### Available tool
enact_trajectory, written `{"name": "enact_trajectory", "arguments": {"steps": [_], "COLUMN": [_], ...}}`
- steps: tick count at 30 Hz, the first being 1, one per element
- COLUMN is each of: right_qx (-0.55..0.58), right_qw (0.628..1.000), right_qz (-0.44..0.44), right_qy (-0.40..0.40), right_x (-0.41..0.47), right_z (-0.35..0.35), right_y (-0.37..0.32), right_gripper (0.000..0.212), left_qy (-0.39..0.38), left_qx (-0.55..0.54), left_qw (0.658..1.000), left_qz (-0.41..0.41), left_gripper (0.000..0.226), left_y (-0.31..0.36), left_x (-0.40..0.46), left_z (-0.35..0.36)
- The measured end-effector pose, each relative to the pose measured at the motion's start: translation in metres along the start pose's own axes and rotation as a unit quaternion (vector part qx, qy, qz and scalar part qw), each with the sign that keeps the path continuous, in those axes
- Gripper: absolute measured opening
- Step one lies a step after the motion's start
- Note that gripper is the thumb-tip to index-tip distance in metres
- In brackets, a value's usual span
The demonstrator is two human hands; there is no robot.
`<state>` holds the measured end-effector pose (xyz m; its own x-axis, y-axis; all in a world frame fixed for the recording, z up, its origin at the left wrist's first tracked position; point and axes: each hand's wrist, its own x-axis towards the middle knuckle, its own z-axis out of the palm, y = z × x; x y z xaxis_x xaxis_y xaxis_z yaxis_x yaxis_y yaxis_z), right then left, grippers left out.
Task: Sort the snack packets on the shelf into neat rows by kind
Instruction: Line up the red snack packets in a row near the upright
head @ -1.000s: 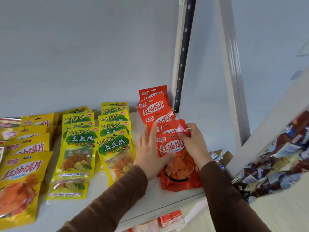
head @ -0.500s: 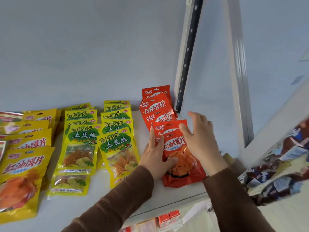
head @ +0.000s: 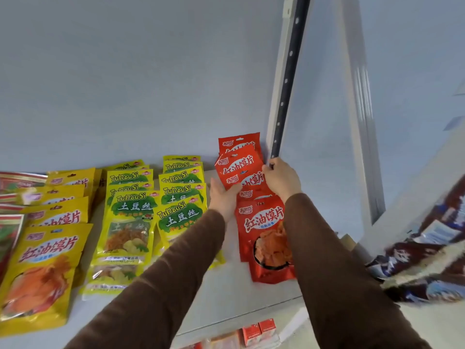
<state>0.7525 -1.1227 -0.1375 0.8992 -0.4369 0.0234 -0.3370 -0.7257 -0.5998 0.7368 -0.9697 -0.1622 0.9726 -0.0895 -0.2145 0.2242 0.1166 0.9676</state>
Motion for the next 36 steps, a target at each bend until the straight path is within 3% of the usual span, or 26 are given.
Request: {"name": "enact_trajectory", "arguments": {"steps": [7, 9, 14, 17, 22, 26, 31, 36], "right_qx": [-0.052, -0.037, 0.114, 0.243, 0.303, 0.33, 0.315, 0.302], "right_qw": [0.996, 0.996, 0.988, 0.956, 0.943, 0.934, 0.942, 0.946], "right_qz": [0.027, 0.039, 0.055, 0.086, 0.095, 0.097, 0.091, 0.1], "right_qy": [-0.07, -0.077, -0.088, -0.142, -0.105, -0.092, -0.07, -0.066], "right_x": [0.017, 0.019, 0.026, 0.026, 0.029, 0.035, 0.039, 0.04], "right_z": [0.007, 0.007, 0.008, 0.014, 0.023, 0.023, 0.025, 0.031], "right_y": [0.023, 0.025, 0.016, 0.016, 0.022, 0.019, 0.02, 0.023], "right_gripper": [0.034, 0.035, 0.048, 0.041, 0.028, 0.023, 0.029, 0.024], "left_qy": [-0.046, -0.026, 0.027, 0.023, 0.029, 0.039, 0.045, 0.022], "left_qx": [0.023, 0.021, -0.027, -0.009, 0.031, 0.087, 0.172, 0.137], "left_qw": [0.998, 0.998, 0.993, 0.989, 0.985, 0.985, 0.984, 0.99], "left_qz": [-0.039, -0.056, -0.111, -0.145, -0.17, -0.145, -0.034, 0.01], "left_gripper": [0.04, 0.043, 0.034, 0.033, 0.039, 0.04, 0.025, 0.045], "left_y": [0.008, 0.008, 0.02, 0.027, 0.035, 0.038, 0.041, 0.045], "left_x": [0.032, 0.044, 0.071, 0.086, 0.105, 0.116, 0.13, 0.134], "left_z": [0.006, 0.005, 0.005, 0.009, 0.013, 0.013, 0.014, 0.014]}}
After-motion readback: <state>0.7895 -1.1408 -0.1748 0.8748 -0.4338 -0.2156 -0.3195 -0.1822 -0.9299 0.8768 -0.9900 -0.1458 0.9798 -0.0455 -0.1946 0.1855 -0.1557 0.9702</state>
